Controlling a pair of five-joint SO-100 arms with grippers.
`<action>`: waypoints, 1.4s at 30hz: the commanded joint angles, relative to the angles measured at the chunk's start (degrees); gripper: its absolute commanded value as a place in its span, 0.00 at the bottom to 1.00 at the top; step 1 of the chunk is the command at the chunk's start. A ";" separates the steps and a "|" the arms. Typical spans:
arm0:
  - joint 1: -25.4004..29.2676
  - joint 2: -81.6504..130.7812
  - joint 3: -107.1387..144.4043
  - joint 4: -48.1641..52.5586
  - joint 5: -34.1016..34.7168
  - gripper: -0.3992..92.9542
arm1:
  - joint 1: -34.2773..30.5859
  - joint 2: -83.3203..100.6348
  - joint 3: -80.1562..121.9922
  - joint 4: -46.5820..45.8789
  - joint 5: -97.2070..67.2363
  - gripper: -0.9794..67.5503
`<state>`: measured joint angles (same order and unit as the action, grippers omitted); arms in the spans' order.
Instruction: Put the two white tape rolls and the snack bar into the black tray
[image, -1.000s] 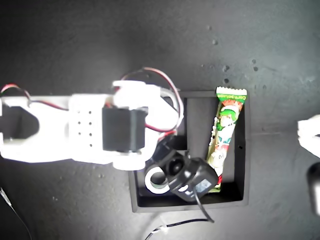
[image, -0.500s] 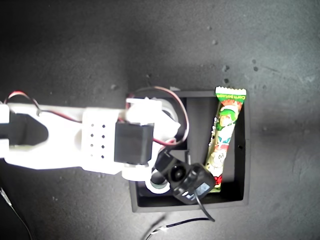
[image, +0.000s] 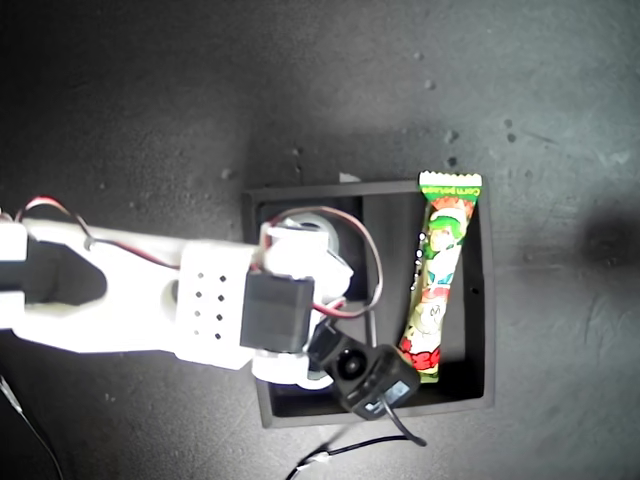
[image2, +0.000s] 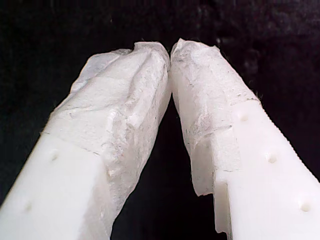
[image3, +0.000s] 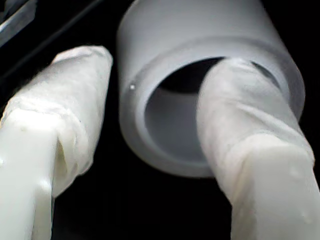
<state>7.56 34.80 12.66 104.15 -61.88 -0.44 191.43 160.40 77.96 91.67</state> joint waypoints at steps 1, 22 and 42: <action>-1.93 4.66 -0.88 0.97 0.62 0.17 | -0.79 0.53 4.75 -5.27 -2.72 0.01; -11.07 99.67 81.83 -9.23 -1.93 0.02 | 9.93 0.00 18.63 -1.05 -4.66 0.04; -0.44 143.79 142.56 -28.48 -14.50 0.01 | 10.90 0.53 18.63 -1.14 -0.79 0.01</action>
<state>6.06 174.38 150.91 78.31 -74.53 10.81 191.51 178.33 76.73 90.18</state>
